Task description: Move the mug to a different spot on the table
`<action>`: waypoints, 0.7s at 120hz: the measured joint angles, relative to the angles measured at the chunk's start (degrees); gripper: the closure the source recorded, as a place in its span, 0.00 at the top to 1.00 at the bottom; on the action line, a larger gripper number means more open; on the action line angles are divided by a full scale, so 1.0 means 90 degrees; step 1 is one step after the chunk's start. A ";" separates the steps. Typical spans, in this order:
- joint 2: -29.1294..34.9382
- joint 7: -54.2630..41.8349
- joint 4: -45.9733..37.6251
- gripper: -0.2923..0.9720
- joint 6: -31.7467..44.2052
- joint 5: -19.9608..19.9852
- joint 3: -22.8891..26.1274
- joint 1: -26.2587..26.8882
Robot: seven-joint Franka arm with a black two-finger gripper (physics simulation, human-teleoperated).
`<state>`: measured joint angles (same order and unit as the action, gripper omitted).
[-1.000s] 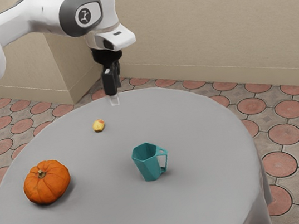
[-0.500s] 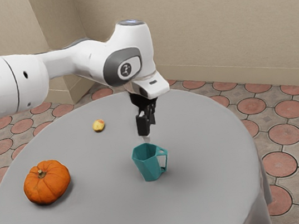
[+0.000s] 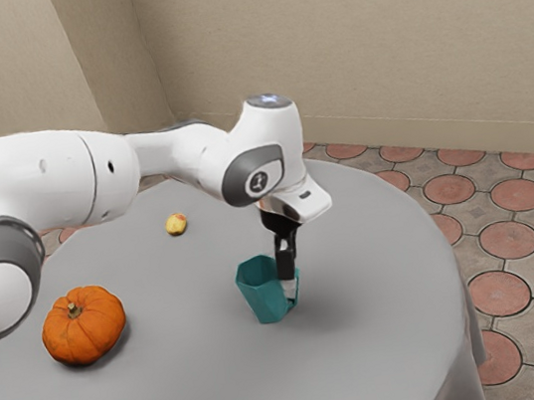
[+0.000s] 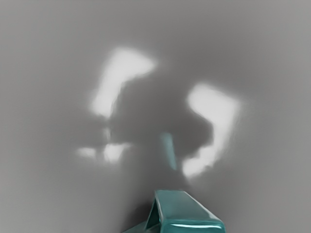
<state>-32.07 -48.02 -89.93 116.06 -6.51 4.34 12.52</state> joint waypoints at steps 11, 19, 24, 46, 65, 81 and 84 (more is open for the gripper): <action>-0.0108 0.0160 0.0000 0.77 0.0108 0.0078 0.0004 0.0012; -0.0145 0.0272 -0.0012 0.77 0.0160 0.0139 0.0005 0.0035; -0.0154 0.0336 -0.0040 0.77 0.0186 0.0165 0.0006 0.0065; -0.0120 0.0382 -0.0230 0.77 0.0249 0.0051 -0.0003 0.0128; -0.0125 0.0268 -0.0243 0.77 0.0273 -0.0246 0.0005 0.0137; -0.0185 0.0189 -0.0244 0.74 0.0284 -0.0318 0.0006 0.0147; -0.0192 0.0179 -0.0244 0.71 0.0285 -0.0322 0.0006 0.0156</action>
<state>-33.80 -46.41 -92.13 118.63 -9.41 4.39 13.93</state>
